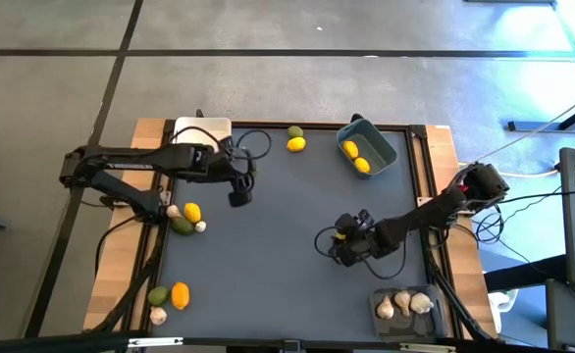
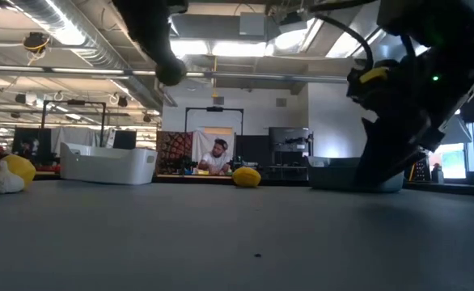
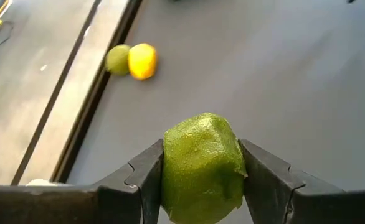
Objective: Sort produce into baskets
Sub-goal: Put the lime into the white bin
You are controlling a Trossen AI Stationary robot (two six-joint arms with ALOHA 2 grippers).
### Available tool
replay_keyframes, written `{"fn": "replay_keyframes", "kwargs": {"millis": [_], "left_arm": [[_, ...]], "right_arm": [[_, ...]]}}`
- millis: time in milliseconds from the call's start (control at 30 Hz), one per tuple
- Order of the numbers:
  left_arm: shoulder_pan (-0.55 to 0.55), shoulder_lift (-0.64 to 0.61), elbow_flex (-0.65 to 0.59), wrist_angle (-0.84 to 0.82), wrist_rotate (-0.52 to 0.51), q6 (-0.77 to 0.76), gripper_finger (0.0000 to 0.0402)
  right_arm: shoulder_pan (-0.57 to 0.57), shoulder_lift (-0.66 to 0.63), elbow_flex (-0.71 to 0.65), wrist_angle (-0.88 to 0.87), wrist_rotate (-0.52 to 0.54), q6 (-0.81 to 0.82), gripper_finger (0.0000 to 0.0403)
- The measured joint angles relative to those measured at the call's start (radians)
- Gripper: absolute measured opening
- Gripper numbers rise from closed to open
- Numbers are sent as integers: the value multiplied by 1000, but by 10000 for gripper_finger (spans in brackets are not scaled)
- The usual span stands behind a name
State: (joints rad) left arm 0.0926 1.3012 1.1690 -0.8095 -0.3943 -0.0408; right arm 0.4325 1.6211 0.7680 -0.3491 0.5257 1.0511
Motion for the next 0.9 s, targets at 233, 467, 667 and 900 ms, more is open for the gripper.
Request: {"fn": "replay_keyframes", "kwargs": {"millis": [233, 467, 667, 900], "left_arm": [[124, -87, -128, 10, -59, -84, 172], [300, -143, -230, 81, -58, -127, 172], [416, -141, -262, 61, -52, -128, 172], [572, -140, -304, 61, -45, -128, 172]], "right_arm": [[-2, 0, -5, 22, 86, -1, 243], [-2, 0, -5, 121, 96, -5, 243], [-11, 0, -5, 179, 111, -27, 243], [-16, 0, -5, 181, 126, -7, 243]]}}
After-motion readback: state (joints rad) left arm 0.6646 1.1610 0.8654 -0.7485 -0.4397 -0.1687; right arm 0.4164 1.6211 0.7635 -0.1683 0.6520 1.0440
